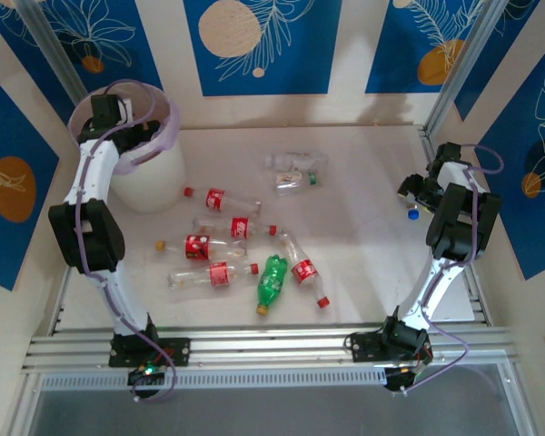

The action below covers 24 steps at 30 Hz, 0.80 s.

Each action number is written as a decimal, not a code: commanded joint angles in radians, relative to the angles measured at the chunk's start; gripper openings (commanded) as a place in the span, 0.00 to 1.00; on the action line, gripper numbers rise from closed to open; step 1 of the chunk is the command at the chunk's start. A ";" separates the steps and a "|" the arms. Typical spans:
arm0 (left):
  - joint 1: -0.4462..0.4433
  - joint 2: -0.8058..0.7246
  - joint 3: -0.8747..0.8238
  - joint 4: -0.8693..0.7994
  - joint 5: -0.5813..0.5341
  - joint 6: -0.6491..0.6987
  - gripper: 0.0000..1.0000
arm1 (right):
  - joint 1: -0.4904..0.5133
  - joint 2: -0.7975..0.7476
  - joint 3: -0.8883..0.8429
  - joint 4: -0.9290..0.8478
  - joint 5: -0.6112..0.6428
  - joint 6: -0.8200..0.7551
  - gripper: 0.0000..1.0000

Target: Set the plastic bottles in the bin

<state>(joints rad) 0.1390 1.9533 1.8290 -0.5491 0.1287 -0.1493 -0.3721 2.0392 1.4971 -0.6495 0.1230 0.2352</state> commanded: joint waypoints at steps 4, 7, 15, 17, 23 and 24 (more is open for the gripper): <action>-0.003 -0.054 0.108 -0.070 -0.011 0.016 1.00 | 0.007 -0.026 0.000 -0.011 -0.036 -0.016 0.68; 0.000 -0.089 0.153 -0.094 -0.038 0.020 1.00 | 0.012 -0.037 0.002 -0.022 -0.040 -0.025 0.66; 0.001 -0.279 0.142 -0.103 -0.053 -0.008 1.00 | 0.054 -0.133 -0.038 -0.033 -0.079 -0.036 0.61; -0.009 -0.350 0.076 -0.052 0.043 -0.067 1.00 | 0.072 -0.178 -0.054 -0.039 -0.120 -0.031 0.61; -0.193 -0.482 -0.148 0.133 0.225 -0.286 1.00 | 0.189 -0.336 -0.135 -0.010 -0.347 -0.030 0.61; -0.242 -0.492 -0.195 0.161 0.226 -0.301 1.00 | 0.218 -0.364 -0.158 0.015 -0.425 -0.028 0.61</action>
<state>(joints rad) -0.0082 1.4452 1.7275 -0.4618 0.2508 -0.3473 -0.2138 1.7374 1.3808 -0.6525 -0.0883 0.2134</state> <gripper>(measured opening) 0.998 0.606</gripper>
